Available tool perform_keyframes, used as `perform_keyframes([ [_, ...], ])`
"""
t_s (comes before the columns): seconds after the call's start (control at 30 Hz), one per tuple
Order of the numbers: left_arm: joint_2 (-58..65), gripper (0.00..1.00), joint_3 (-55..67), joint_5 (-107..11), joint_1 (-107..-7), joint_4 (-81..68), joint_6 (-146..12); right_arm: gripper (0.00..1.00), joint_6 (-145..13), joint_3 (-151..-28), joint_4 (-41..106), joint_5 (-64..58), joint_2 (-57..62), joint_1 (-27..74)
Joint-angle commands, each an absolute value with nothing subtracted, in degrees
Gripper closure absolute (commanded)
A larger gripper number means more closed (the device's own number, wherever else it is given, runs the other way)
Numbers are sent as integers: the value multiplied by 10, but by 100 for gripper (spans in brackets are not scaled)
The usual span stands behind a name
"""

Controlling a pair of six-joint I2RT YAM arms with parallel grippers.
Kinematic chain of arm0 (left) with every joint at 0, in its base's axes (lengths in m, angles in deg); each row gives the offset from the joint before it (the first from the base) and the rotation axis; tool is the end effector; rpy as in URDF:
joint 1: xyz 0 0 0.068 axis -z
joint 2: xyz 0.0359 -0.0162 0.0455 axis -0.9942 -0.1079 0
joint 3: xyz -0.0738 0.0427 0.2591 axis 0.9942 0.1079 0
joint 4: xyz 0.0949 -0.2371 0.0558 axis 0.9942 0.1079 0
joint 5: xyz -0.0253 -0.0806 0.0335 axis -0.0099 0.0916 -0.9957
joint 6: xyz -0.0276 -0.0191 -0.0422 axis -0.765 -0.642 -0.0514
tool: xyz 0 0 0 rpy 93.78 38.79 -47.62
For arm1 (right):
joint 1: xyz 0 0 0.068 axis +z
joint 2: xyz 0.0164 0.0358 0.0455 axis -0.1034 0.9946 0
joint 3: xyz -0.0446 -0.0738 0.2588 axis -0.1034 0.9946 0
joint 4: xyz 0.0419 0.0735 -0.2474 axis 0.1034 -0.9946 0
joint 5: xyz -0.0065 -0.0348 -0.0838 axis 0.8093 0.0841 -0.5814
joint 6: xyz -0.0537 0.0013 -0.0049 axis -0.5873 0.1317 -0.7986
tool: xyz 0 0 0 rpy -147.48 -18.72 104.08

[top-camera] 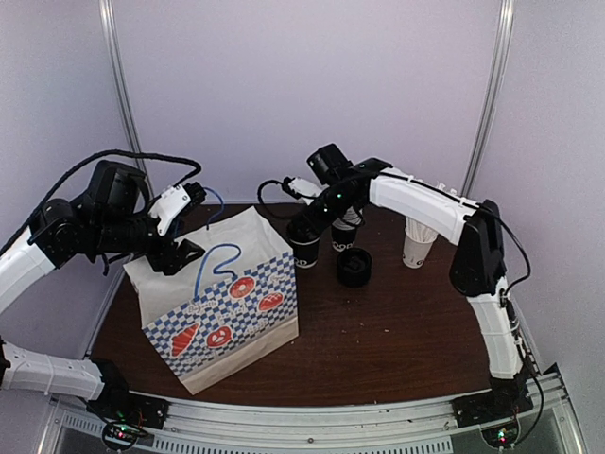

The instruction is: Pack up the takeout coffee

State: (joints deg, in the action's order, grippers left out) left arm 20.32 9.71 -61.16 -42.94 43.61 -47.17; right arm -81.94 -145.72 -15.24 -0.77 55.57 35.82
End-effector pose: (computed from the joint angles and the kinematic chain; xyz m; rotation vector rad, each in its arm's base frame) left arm 0.1534 -0.1284 0.3713 0.8907 2.0598 -0.2085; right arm 0.3841 0.3514 0.2683 -1.1430 2.2152 0.4654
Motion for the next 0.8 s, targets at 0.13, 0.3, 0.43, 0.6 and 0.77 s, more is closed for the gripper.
perform_keyframes([
  [0.13, 226, 26, 110, -621, -433, 368, -482, 25, -874, -1253, -156, 69, 306, 349],
  [0.3, 233, 26, 113, -620, -433, 346, -497, 25, -950, -1084, -156, 143, 166, 346],
  [0.43, 235, 26, 117, -621, -434, 328, -506, 25, -1005, -964, -170, 161, 95, 347],
  [0.6, 225, 27, 118, -622, -434, 307, -515, 25, -1037, -878, -163, 158, 63, 346],
  [0.77, 218, 27, 112, -618, -433, 304, -520, 26, -1007, -844, -110, 112, 78, 346],
])
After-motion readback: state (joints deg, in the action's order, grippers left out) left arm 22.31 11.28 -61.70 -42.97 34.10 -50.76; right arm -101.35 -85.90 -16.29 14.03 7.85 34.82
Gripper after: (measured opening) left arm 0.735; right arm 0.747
